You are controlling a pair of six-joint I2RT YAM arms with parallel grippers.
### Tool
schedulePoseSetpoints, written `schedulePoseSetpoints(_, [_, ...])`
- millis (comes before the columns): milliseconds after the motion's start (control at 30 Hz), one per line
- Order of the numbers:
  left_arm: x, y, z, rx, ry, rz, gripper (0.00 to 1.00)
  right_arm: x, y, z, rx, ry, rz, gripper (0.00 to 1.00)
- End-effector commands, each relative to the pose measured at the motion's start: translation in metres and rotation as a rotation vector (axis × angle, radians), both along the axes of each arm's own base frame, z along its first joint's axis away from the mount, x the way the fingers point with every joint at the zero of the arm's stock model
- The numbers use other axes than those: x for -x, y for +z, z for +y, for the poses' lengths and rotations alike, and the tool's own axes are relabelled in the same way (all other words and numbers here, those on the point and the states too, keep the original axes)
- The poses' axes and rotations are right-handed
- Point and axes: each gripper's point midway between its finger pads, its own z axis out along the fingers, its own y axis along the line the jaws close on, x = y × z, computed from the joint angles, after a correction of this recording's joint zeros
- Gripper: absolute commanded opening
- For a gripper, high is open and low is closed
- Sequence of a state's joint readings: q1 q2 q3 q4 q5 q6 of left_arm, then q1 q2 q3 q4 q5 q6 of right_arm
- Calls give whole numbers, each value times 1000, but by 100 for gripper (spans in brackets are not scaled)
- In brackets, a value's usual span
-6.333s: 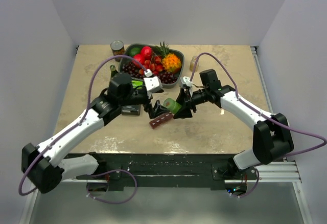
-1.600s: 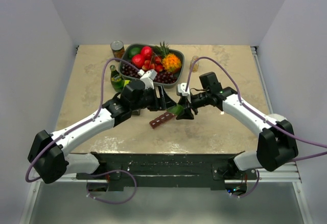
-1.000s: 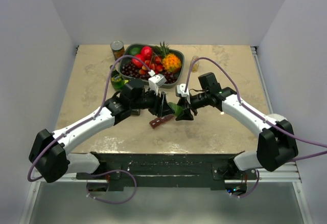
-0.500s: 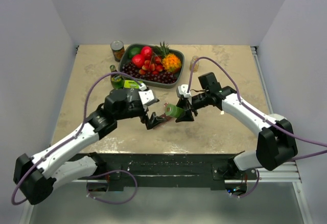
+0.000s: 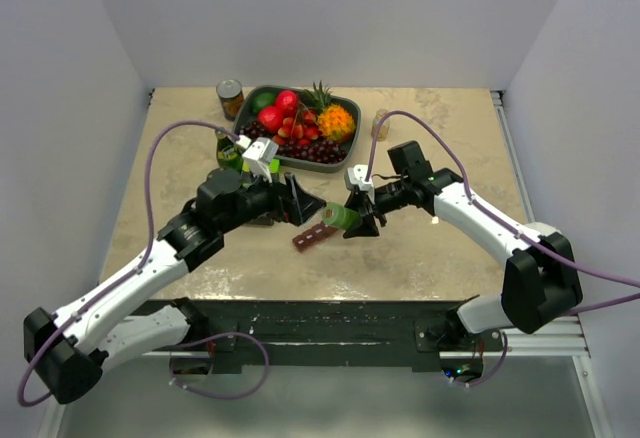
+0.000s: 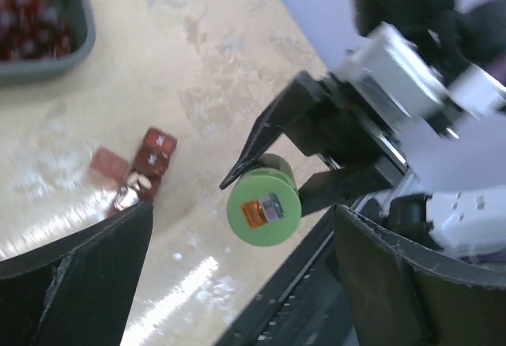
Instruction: Sort the pills into containers
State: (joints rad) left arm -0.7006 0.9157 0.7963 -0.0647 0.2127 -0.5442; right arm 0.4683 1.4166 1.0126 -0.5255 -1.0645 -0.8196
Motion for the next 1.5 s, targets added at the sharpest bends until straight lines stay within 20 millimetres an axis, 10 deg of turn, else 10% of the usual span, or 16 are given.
schedulePoseSetpoints(0, [-20,-5,-1,123,238,364,99,-12,19,6,-42,-6,-65,0])
schedulePoseSetpoints(1167, [-3,-35,-57,128,106,535,68,-14,16,6,-36,-16,-59,0])
schedulePoseSetpoints(1467, [4,-45,-60,56,42,500,43,-14,18,6,-39,-14,-61,0])
